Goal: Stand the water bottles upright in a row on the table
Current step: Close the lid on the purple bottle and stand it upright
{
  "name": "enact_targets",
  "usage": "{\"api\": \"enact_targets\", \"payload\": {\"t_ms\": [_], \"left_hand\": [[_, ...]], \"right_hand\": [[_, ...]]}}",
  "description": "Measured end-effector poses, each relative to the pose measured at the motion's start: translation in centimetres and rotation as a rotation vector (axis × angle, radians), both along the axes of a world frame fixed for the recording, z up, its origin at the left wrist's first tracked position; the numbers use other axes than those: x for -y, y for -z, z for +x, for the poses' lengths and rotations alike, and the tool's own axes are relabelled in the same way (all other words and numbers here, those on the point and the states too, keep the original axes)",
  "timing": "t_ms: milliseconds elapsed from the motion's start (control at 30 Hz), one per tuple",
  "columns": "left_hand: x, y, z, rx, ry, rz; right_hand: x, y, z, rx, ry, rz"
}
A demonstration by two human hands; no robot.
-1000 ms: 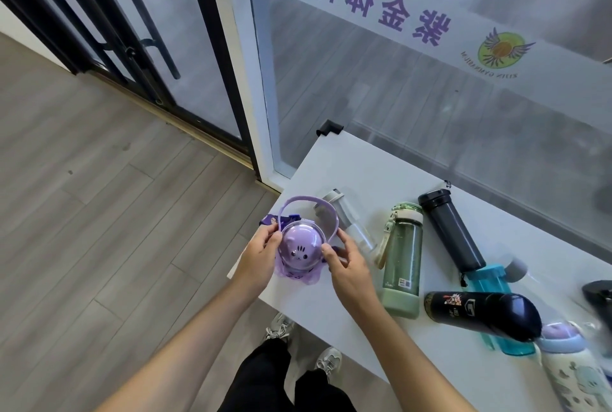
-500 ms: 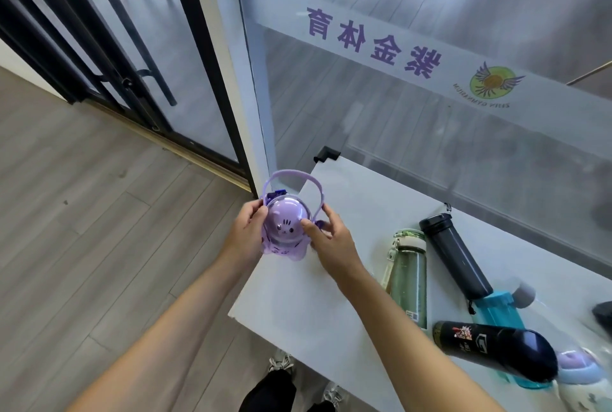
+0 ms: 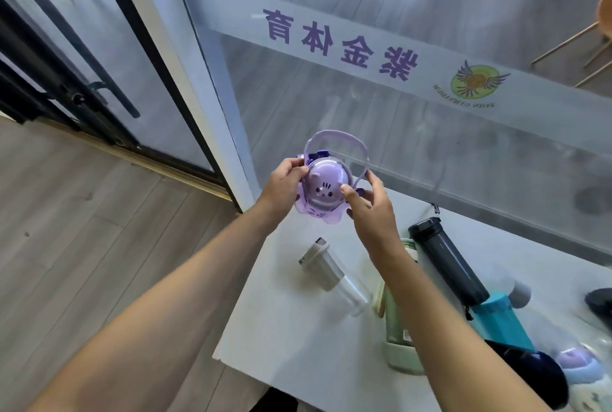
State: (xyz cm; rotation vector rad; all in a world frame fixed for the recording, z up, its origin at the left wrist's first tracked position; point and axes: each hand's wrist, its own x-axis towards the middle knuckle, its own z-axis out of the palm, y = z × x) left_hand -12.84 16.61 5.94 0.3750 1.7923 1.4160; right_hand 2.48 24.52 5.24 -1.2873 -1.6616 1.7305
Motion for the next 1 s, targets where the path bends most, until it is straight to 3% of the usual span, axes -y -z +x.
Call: {"api": "enact_targets", "payload": {"t_ms": [233,433,633,800,1000], "left_hand": [[-4.3,-0.2,0.4,0.010,0.178,0.055],[-2.9,3.6,0.0,0.078,0.142,-0.073],[-2.3,5.5,-0.5,0.125,0.095,-0.080],[-3.1,6.0,-2.3,0.046,0.108,-0.141],[-2.5,7.5,-3.9,-0.162,0.116,-0.277]], "right_hand": [[-0.4,1.2,1.4,-0.003,0.232,0.035],[-1.0,3.4,0.9,0.143,0.106,-0.032],[-1.5,4.5,-0.3,0.176,0.040,-0.048],[-2.6,4.0,-0.7,0.210,0.041,-0.016],[-1.7,3.2,0.3,0.290,-0.074,0.286]]}}
